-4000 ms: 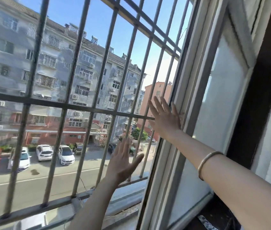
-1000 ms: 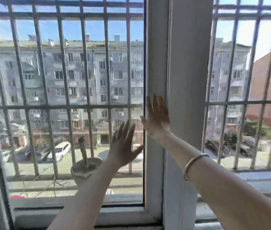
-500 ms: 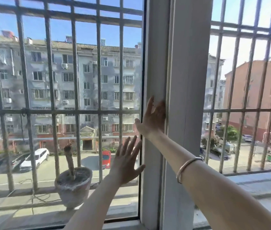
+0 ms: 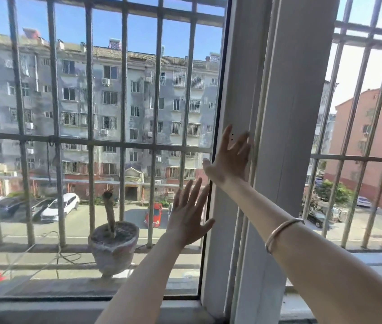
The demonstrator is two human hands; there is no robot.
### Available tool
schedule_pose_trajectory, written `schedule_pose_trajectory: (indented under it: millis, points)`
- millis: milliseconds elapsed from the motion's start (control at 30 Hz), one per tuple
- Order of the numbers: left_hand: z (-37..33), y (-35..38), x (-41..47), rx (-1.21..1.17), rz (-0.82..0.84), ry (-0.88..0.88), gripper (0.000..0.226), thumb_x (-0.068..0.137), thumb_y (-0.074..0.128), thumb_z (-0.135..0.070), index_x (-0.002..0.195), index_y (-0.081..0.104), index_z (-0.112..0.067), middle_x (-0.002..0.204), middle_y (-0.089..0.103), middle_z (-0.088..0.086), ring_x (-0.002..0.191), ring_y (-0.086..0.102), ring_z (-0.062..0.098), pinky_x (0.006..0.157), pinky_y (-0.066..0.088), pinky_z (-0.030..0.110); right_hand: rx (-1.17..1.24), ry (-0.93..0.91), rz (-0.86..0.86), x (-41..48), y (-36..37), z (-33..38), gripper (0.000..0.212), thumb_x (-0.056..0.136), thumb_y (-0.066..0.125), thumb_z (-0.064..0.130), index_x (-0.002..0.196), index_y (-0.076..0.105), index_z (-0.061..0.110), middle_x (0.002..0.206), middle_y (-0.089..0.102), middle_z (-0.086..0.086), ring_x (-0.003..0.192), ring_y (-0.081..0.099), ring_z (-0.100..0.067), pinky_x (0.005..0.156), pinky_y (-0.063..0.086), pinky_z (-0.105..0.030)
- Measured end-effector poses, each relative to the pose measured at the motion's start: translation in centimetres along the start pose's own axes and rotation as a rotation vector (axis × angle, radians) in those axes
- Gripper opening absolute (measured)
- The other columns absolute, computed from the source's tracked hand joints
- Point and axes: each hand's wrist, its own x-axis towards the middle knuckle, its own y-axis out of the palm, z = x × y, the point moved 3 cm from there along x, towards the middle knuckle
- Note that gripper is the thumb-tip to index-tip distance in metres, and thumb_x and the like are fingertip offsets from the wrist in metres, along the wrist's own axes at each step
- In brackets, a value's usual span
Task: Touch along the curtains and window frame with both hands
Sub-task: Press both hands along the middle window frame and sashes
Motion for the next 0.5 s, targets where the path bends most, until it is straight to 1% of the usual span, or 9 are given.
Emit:
schedule_pose_trajectory:
  millis: [167, 233, 300, 367, 467, 500]
  points:
    - [1.0, -1.2, 0.0, -0.030, -0.048, -0.055, 0.086, 0.087, 0.042, -0.051, 0.135, -0.026, -0.027, 0.139, -0.034, -0.006, 0.128, -0.034, 0.017, 0.110, -0.016, 0.038, 0.035, -0.027, 0.018, -0.3, 0.6, 1.7, 0.098, 0.086, 0.055, 0.034, 0.143, -0.022, 0.018, 0.148, -0.025, -0.027, 0.138, -0.009, -0.050, 0.114, 0.006, -0.050]
    - [1.6, -1.6, -0.1, -0.023, -0.055, -0.074, 0.086, 0.088, 0.041, -0.051, 0.138, -0.023, -0.025, 0.140, -0.033, -0.006, 0.129, -0.034, 0.017, 0.110, -0.017, 0.038, 0.058, -0.042, 0.038, -0.4, 1.0, 2.8, 0.099, 0.085, 0.057, 0.033, 0.143, -0.023, 0.018, 0.148, -0.027, -0.027, 0.138, -0.009, -0.049, 0.114, 0.006, -0.050]
    - [2.2, -1.8, -0.2, -0.015, -0.061, -0.095, 0.084, 0.087, 0.041, -0.050, 0.142, -0.017, -0.022, 0.144, -0.030, -0.004, 0.132, -0.031, 0.018, 0.110, -0.017, 0.038, 0.096, -0.062, 0.067, -0.6, 1.4, 3.7, 0.103, 0.084, 0.058, 0.028, 0.141, -0.027, 0.019, 0.147, -0.030, -0.024, 0.138, -0.014, -0.047, 0.114, 0.004, -0.049]
    - [2.8, -2.0, -0.6, -0.032, -0.074, -0.117, 0.084, 0.087, 0.040, -0.051, 0.143, -0.015, -0.021, 0.144, -0.030, -0.003, 0.133, -0.030, 0.019, 0.109, -0.018, 0.037, 0.130, -0.086, 0.084, -0.8, 1.9, 4.5, 0.105, 0.083, 0.059, 0.023, 0.140, -0.029, 0.019, 0.146, -0.033, -0.022, 0.138, -0.018, -0.043, 0.114, 0.000, -0.046]
    - [4.1, -2.2, -1.3, -0.032, -0.083, -0.172, 0.085, 0.087, 0.041, -0.052, 0.143, -0.015, -0.020, 0.145, -0.030, -0.001, 0.132, -0.032, 0.020, 0.109, -0.019, 0.037, 0.142, -0.144, 0.080, -1.0, 2.5, 6.1, 0.104, 0.083, 0.058, 0.026, 0.140, -0.029, 0.018, 0.146, -0.033, -0.023, 0.138, -0.021, -0.039, 0.114, -0.004, -0.041]
    - [4.6, -2.3, -1.6, -0.032, -0.083, -0.199, 0.087, 0.086, 0.043, -0.051, 0.142, -0.016, -0.020, 0.147, -0.029, 0.000, 0.133, -0.031, 0.021, 0.109, -0.018, 0.038, 0.153, -0.160, 0.080, -1.2, 2.8, 6.7, 0.103, 0.083, 0.057, 0.026, 0.140, -0.029, 0.018, 0.146, -0.032, -0.023, 0.138, -0.020, -0.038, 0.114, -0.004, -0.041]
